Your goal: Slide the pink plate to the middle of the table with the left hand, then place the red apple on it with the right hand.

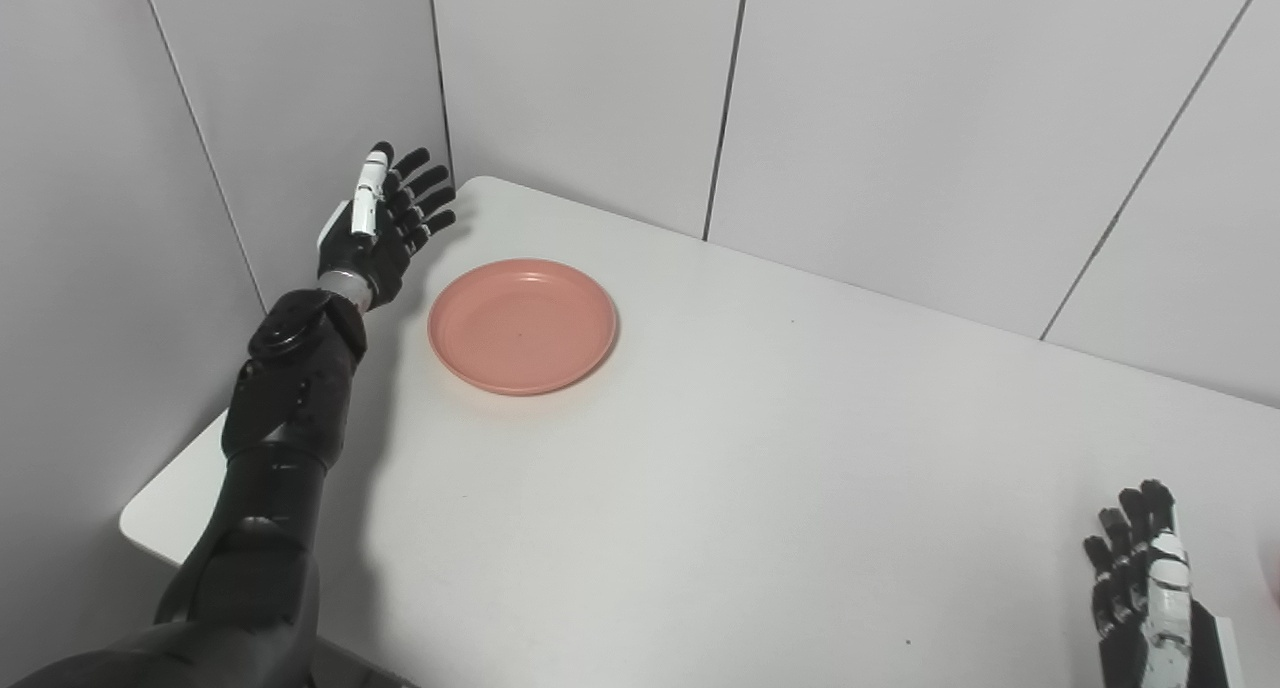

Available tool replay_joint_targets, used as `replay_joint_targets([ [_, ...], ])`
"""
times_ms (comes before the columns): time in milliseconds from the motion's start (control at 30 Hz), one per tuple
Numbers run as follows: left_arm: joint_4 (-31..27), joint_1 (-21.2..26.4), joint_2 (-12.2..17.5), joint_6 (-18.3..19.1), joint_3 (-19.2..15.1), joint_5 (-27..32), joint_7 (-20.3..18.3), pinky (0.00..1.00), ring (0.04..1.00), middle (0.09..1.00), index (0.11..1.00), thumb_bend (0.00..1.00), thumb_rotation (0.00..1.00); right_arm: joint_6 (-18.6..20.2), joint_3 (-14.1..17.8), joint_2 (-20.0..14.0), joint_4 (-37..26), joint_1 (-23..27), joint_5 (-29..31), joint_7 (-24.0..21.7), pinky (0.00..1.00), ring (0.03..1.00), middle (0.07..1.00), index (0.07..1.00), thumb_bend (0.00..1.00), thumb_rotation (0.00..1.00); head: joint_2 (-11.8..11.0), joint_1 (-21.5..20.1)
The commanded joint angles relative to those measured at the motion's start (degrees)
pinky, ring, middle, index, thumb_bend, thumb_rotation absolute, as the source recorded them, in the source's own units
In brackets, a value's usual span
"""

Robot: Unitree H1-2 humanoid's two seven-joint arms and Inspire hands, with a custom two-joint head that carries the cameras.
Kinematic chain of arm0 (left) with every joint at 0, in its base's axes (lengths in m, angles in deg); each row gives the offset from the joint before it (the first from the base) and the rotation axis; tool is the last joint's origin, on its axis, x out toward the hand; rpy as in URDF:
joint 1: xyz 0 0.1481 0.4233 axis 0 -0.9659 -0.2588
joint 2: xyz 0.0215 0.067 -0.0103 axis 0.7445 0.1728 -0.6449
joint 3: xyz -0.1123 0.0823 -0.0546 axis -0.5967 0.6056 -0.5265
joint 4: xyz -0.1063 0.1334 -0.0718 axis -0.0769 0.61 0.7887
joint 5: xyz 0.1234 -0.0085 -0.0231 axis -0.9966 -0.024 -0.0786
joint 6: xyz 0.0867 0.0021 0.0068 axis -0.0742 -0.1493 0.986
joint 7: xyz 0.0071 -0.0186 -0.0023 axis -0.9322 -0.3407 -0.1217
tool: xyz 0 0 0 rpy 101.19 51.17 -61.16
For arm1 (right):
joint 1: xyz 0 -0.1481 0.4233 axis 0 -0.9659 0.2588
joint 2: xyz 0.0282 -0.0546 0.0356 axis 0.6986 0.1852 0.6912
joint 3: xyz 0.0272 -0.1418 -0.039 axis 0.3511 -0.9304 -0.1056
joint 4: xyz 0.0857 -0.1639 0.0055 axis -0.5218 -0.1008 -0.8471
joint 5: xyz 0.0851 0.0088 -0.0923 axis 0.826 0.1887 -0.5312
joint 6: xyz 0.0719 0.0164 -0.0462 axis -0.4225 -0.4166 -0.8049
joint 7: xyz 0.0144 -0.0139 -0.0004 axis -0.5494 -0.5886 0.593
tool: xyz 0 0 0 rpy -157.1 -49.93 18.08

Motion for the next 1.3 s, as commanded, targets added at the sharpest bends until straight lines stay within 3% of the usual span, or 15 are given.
replay_joint_targets([
  [0, -0.47, 2.66, 2.39, -2.53, -0.35, 0.16, -0.51, 0.85, 0.853, 0.856, 0.843, 0.34, 1.00, 0.07, 0.31, -0.21, -2.45, 1.43, 0.61, -0.27, 1.00, 1.000, 1.000, 1.000, 0.12, 1.00, 0.13, -0.02],
  [233, 1.87, 3.32, 2.65, -2.66, -0.64, 0.61, -0.57, 0.85, 0.856, 0.857, 0.844, 0.33, 1.00, 0.46, 0.28, -0.19, -2.81, 1.34, 0.58, -0.23, 1.00, 1.000, 1.000, 1.000, 0.12, 1.00, 0.22, 0.01],
  [767, 12.02, 4.23, 3.33, -7.90, -0.27, 0.60, -4.05, 0.85, 0.863, 0.868, 0.856, 0.35, 1.00, 1.12, 0.28, -0.48, -3.38, 1.18, 0.56, -0.39, 1.00, 1.000, 1.000, 1.000, 0.12, 1.00, 0.54, 0.13],
  [1267, 12.88, 3.06, 1.50, -9.07, 0.13, 0.93, -4.60, 0.83, 0.837, 0.850, 0.839, 0.35, 1.00, 1.46, 0.33, -0.26, -3.89, 1.14, 0.95, -0.14, 1.00, 1.000, 1.000, 1.000, 0.12, 1.00, 0.87, 0.07],
])
